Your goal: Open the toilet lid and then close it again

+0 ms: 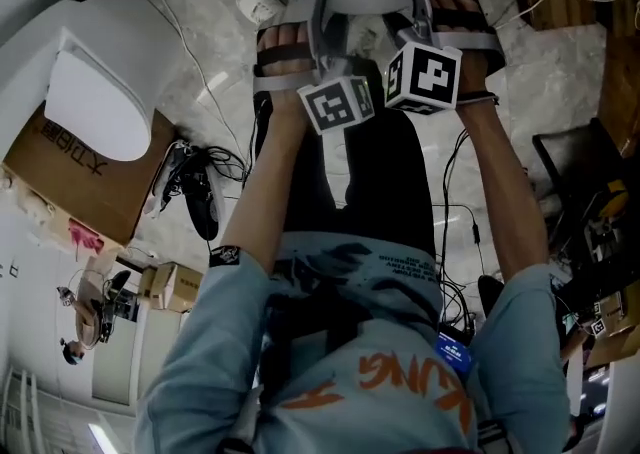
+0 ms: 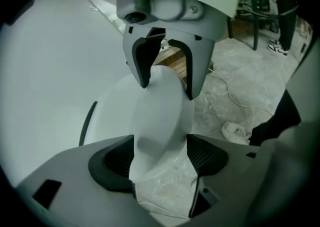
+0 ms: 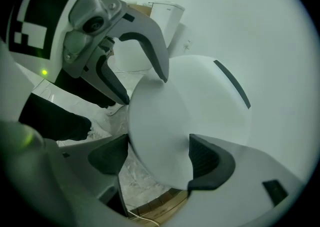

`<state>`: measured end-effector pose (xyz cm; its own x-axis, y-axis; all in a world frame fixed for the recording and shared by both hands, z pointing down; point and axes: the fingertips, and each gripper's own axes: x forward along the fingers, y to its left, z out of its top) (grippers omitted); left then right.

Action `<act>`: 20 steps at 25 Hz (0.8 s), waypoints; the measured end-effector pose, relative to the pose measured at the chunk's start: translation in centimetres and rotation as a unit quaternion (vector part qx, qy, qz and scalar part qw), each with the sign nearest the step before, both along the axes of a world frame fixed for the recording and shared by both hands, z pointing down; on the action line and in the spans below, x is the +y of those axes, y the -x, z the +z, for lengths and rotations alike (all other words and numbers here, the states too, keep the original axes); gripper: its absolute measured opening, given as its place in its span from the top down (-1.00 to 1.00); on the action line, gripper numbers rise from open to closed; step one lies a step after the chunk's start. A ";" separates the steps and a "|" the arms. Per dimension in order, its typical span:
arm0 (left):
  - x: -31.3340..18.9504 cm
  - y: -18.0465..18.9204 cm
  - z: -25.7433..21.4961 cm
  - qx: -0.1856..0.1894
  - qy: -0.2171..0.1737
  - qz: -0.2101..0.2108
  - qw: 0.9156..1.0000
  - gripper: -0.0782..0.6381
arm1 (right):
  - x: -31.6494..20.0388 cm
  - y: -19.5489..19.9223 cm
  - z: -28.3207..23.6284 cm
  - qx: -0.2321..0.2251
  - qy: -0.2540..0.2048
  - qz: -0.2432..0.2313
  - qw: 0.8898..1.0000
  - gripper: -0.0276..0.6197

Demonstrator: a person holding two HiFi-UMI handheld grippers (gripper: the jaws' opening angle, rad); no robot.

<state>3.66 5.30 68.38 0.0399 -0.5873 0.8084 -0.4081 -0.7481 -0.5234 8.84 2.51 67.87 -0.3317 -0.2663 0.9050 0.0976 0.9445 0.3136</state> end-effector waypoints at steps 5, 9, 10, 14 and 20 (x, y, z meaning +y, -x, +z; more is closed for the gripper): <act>-0.9 -0.1 -1.5 -0.027 -0.029 0.054 0.998 -0.26 | -0.9 -0.3 -4.2 -0.024 0.013 0.042 0.999 -0.26; 0.3 0.1 -4.3 -0.027 -0.014 0.045 0.999 -0.26 | 0.0 -0.2 -7.3 -0.028 0.030 0.046 0.998 -0.27; 0.1 0.4 -5.1 -0.023 -0.013 0.045 0.999 -0.26 | -0.1 0.0 -8.2 -0.032 0.029 0.046 0.998 -0.27; -0.9 0.7 -8.7 -0.012 -0.006 0.042 0.999 -0.25 | -0.6 -0.2 -11.5 -0.063 0.033 0.089 0.994 -0.27; -1.1 0.6 -13.4 -0.004 0.027 0.034 0.999 -0.20 | -1.3 -0.5 -16.9 -0.114 0.047 0.090 0.988 -0.27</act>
